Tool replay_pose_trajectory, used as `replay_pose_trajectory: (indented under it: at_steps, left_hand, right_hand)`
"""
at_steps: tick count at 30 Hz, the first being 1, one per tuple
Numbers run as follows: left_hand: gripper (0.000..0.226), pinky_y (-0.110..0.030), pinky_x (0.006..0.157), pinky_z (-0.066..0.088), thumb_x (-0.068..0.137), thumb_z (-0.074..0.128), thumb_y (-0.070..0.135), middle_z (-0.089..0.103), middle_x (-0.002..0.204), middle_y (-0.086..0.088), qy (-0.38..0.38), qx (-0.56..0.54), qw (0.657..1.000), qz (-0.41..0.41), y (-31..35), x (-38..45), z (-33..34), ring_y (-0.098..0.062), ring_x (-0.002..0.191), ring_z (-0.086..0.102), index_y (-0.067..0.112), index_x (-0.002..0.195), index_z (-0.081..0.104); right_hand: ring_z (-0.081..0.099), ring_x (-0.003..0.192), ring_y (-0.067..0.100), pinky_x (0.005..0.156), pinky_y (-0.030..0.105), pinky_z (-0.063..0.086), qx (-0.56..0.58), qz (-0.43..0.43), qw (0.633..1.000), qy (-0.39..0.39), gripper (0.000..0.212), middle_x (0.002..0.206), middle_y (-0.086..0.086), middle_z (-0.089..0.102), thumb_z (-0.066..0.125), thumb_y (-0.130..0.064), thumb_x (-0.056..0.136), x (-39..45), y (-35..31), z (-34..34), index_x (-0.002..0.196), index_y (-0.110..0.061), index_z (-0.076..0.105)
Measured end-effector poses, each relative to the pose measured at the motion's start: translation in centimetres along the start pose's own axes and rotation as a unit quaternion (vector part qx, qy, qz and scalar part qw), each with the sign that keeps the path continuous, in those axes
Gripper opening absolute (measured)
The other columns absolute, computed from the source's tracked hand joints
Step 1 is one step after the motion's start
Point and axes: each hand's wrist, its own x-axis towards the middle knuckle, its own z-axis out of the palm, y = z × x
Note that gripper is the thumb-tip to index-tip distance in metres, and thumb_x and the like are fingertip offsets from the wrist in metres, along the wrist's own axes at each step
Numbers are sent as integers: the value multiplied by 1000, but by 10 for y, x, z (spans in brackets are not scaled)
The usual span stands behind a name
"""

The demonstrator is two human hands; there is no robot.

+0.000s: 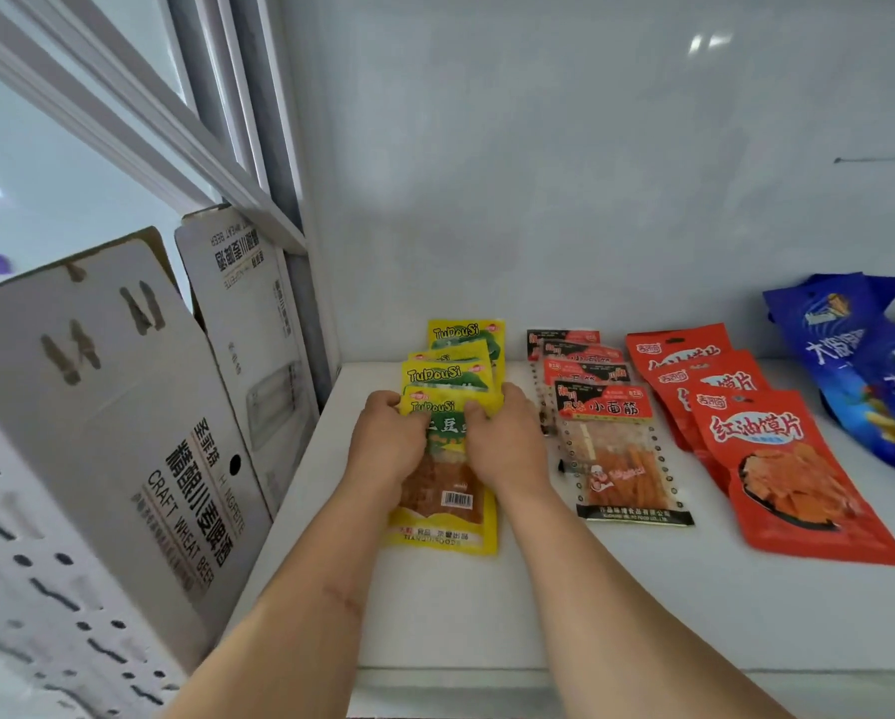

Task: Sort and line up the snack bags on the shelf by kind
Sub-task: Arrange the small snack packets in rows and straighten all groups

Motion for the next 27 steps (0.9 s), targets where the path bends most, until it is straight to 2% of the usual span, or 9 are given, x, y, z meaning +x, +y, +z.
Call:
replay_pose_trajectory:
  at_steps: [5,9,13,15,17,19,22,25,27]
  left_hand:
    - [69,-34,106,39,97,58,44,45,151,-7,-15,-27,1000,-2,14,17,-5,-26,135,46,12,153,35]
    - [101,-47,104,48,69,50,83,58,142,-6,-61,-41,997,-12,11,47,4,-23,115,65,15,144,49]
    - [64,-44,107,45,95,49,62,62,133,0,-93,-48,994,6,22,44,6,-22,114,61,15,139,56]
    - [69,-49,103,49,88,49,70,67,125,-1,-96,-55,994,15,19,46,8,-21,107,67,18,132,61]
    - [87,-52,98,52,69,49,82,70,121,-3,-99,-65,993,13,11,54,10,-22,99,72,19,129,62]
    - [93,-51,104,49,75,49,81,60,140,-8,-90,-38,995,4,15,48,7,-25,113,68,17,142,51]
    - [73,-40,114,36,99,46,57,39,157,-8,-57,48,996,40,22,24,-3,-27,141,43,13,155,30]
    - [56,-37,110,35,102,46,47,42,151,-6,-69,142,981,117,12,8,-5,-29,140,41,17,148,38]
    - [64,-41,115,32,101,44,51,32,157,-8,-97,220,961,136,2,-1,-5,-31,144,33,19,154,29]
  right_hand:
    - [47,128,32,104,44,42,40,-1,999,-19,61,142,14,48,46,-51,96,11,-3,2,142,-11,42]
    - [37,140,30,112,43,33,39,17,998,-50,71,155,11,36,41,-55,98,22,-8,2,153,-12,27]
    - [33,143,28,112,39,31,21,15,998,-54,74,158,11,31,40,-54,100,29,-7,3,156,-11,20]
    - [35,142,27,110,37,32,20,17,998,-53,72,157,11,33,41,-52,100,32,-7,3,156,-10,21]
    - [36,140,27,109,37,33,21,14,998,-50,72,156,11,34,42,-51,100,34,-7,4,155,-10,22]
    - [36,141,28,110,38,33,20,14,999,-46,71,156,12,33,44,-50,100,36,-7,4,154,-9,24]
    - [34,140,31,111,41,33,4,3,999,-39,66,154,15,33,45,-48,99,42,-10,1,150,-8,32]
    - [20,148,28,117,41,22,-58,-34,997,-40,66,161,13,21,41,-46,101,54,-24,-4,154,-11,25]
    - [15,150,28,118,43,19,-117,-63,990,-56,64,163,11,16,37,-48,102,65,-30,-6,156,-16,24]
